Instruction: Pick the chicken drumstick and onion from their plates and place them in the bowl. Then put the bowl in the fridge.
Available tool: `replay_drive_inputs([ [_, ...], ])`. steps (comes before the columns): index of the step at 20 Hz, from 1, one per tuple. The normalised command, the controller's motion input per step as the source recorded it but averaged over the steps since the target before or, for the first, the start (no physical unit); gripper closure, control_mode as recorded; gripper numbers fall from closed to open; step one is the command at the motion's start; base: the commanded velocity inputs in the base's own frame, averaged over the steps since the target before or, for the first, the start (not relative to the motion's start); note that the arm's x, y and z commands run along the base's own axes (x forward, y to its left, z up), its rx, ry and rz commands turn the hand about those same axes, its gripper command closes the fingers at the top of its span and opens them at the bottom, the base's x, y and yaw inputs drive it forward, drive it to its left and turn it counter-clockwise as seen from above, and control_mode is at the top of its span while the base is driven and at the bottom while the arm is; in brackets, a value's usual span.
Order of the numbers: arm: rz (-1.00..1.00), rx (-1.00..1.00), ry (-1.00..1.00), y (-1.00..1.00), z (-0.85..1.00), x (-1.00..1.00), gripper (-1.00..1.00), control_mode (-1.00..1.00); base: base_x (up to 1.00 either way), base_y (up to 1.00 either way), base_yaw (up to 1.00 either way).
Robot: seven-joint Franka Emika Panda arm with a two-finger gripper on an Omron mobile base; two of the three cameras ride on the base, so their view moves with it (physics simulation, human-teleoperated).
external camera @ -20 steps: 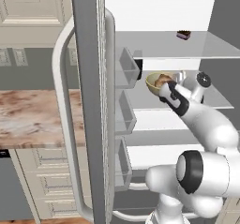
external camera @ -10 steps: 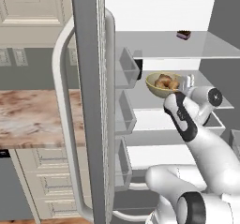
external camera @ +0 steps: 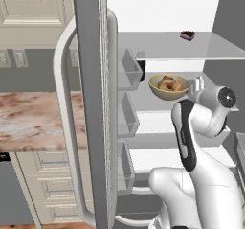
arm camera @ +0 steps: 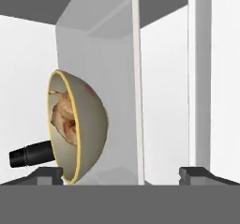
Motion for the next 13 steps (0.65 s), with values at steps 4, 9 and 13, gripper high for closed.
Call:
replay_drive_inputs([
  [4, -0.04, 0.00, 0.24, 0.05, 0.07, -0.70, -1.00, -1.00, 0.00, 0.00, 0.00],
  [9, -0.04, 0.00, 0.25, 0.10, -0.02, -0.67, -1.00, -1.00, 0.00, 0.00, 0.00],
  [13, -0.03, 0.00, 0.17, 0.15, -0.16, -0.64, -1.00, -1.00, 0.00, 0.00, 0.00],
])
